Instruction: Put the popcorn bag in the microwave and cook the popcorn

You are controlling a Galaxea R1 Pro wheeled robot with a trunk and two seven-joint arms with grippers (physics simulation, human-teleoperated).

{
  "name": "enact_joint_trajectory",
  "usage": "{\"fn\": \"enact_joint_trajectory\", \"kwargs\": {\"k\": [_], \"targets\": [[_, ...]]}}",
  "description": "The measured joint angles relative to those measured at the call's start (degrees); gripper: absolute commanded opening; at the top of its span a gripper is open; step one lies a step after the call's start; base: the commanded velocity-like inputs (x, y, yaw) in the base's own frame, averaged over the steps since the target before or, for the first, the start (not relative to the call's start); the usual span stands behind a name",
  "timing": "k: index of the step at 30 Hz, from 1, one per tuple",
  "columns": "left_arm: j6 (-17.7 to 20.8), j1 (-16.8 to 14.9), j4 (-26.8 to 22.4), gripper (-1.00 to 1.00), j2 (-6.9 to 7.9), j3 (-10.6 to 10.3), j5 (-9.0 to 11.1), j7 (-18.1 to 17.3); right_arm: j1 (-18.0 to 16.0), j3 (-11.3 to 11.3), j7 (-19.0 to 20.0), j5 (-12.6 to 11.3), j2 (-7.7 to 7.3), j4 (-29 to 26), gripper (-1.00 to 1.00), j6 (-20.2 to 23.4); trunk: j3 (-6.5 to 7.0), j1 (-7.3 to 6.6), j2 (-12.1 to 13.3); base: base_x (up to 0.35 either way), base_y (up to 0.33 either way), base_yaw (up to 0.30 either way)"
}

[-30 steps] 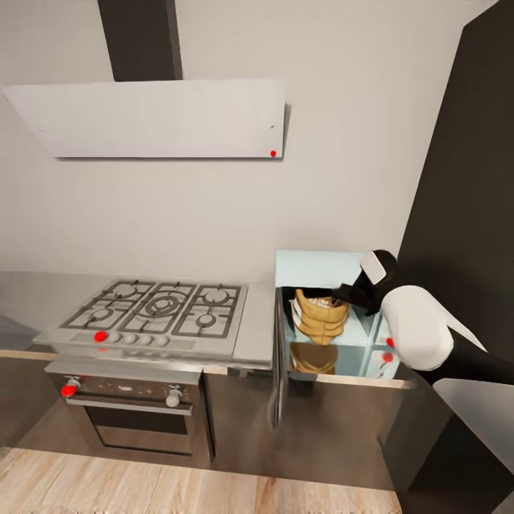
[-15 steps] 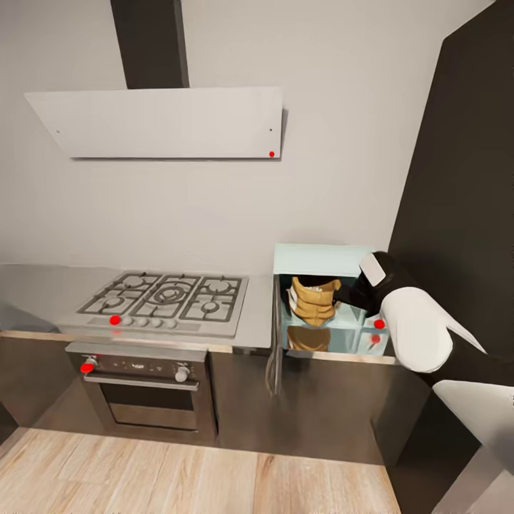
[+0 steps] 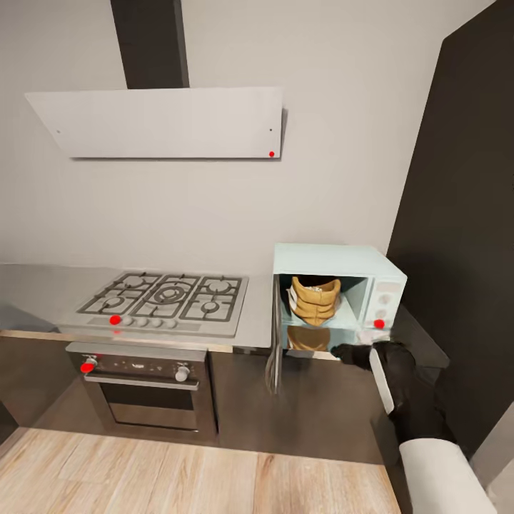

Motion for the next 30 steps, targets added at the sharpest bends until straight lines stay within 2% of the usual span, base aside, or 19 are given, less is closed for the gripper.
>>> {"fn": "enact_joint_trajectory", "kwargs": {"k": [1, 2, 5, 11, 13, 15, 17, 20, 23, 27, 30], "targets": [[0.0, -0.02, 0.0, 1.0, 0.0, 0.03, 0.03, 0.01, 2.07, 0.52, 0.53, 0.05, 0.03, -1.08, 1.0, -1.74, 0.01, 0.01, 0.01, 0.0, 0.0, 0.0], [0.0, -0.08, -0.04, 1.0, -0.02, 0.07, 0.17, 0.02, 4.19, 1.31, 1.08, 0.08, 0.03, -2.05, 1.0, -6.13, 0.01, 0.0, 0.01, 0.0, 0.0, 0.0], [0.0, -0.12, -0.07, 1.0, -0.15, 0.06, 0.34, 0.07, 5.62, 2.82, 0.76, 0.04, 0.61, -2.62, 1.0, -13.05, 0.01, 0.01, 0.01, 0.0, 0.0, 0.0], [-0.03, -0.13, -0.08, 1.0, -0.21, 0.25, 0.62, 0.13, 5.87, 3.86, 0.77, 0.15, 0.84, -3.91, 1.0, -14.71, 0.01, 0.01, 0.01, 0.0, 0.0, 0.0], [-0.23, -0.09, -0.07, 1.0, -0.12, 0.41, 0.65, 0.16, 5.85, 7.65, 0.92, 0.0, 0.77, -4.55, 1.0, -15.28, 0.02, 0.01, 0.01, 0.0, 0.0, 0.0], [-0.31, -0.09, -0.06, 1.0, -0.07, 0.44, 0.57, 0.2, 5.83, 9.93, 1.13, 0.14, 0.88, -4.67, 1.0, -17.82, 0.02, 0.01, 0.01, 0.0, 0.0, 0.0], [-0.35, -0.09, -0.06, 1.0, -0.02, 0.43, 0.53, 0.23, 5.79, 12.81, 1.08, 0.05, 0.87, -4.09, 1.0, -27.33, 0.02, 0.01, 0.01, 0.0, 0.0, 0.0], [-0.6, -0.06, -0.07, 1.0, -0.15, 0.2, 0.21, 0.18, 4.55, 13.78, 1.34, -0.12, 0.83, 1.63, 1.0, -36.22, 0.02, 0.01, 0.02, 0.0, 0.0, 0.0], [-0.82, -0.05, -0.06, 1.0, -0.44, 0.05, 0.06, 0.18, 1.08, 14.0, 1.33, -0.06, 0.86, 5.16, 1.0, -39.02, 0.02, 0.01, 0.02, 0.0, 0.0, 0.0], [-0.95, -0.05, -0.07, 1.0, -0.27, 0.29, 0.15, 0.17, -3.73, 13.71, 1.3, -0.11, 0.56, 14.88, 1.0, -44.45, 0.02, 0.01, 0.02, 0.0, 0.0, 0.0], [-0.97, -0.05, -0.07, 1.0, -0.2, 0.35, 0.22, 0.19, -5.84, 13.56, 1.25, -0.1, 0.4, 20.44, 1.0, -47.13, 0.02, 0.01, 0.02, 0.0, 0.0, 0.0]]}}
